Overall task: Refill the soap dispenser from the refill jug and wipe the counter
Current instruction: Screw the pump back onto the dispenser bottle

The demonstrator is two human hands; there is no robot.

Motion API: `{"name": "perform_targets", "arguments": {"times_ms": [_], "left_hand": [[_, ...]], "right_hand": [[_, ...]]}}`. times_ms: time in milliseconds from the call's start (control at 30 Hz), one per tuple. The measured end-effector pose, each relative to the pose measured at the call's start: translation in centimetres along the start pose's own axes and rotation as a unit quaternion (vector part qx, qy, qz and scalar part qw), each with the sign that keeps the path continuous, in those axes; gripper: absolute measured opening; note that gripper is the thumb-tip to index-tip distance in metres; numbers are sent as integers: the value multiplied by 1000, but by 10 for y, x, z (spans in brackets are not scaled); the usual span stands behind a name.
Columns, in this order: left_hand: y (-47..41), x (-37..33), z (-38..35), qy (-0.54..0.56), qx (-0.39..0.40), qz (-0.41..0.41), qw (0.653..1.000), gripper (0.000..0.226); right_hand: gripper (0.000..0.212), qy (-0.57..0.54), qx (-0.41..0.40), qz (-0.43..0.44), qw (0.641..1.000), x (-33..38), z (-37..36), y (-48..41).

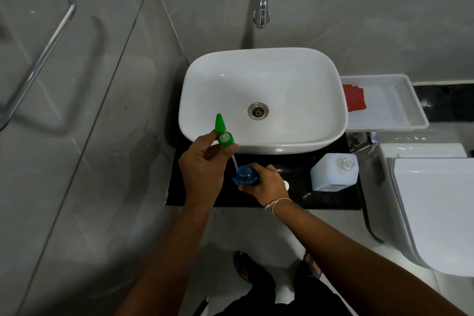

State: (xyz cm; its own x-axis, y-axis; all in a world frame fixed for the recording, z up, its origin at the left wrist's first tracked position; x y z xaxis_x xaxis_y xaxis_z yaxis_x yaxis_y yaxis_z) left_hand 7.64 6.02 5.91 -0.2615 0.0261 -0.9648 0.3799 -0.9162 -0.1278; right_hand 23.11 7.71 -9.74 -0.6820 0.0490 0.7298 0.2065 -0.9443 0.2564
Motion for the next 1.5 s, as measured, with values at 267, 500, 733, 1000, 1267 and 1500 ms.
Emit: {"name": "perform_targets", "arguments": {"times_ms": [267, 500, 733, 1000, 1267, 1500], "left_hand": [[1, 11, -11, 20, 39, -8, 999, 39], [21, 73, -30, -15, 139, 82, 987, 48], [18, 81, -29, -28, 191, 69, 979, 45], [25, 94, -27, -63, 201, 81, 974, 40], [32, 104, -26, -20, 205, 113, 972, 64], [32, 113, -29, -6, 214, 123, 969, 59]], "right_hand": [[64, 11, 3, 5, 1000, 2, 2, -1], [57, 14, 9, 6, 1000, -2, -1, -3], [57, 13, 6, -1, 1000, -4, -3, -4], [64, 9, -7, 3, 1000, -2, -2, -3], [55, 17, -7, 21, 1000, -1, 0, -3], [61, 11, 0, 20, 1000, -2, -2, -5]]}}
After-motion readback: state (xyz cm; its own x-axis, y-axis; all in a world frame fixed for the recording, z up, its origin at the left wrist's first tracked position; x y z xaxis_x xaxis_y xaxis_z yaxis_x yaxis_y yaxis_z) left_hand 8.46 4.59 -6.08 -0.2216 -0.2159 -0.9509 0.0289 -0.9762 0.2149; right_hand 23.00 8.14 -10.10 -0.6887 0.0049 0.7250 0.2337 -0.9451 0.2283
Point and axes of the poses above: each hand's wrist, its own y-axis away from the middle knuckle, its own z-axis out of the back of the hand, x = y × z, the point moved 5 cm from there along -y, towards the middle knuckle, and after that the axes turned 2 degrees about x, right-handed, at the moved point
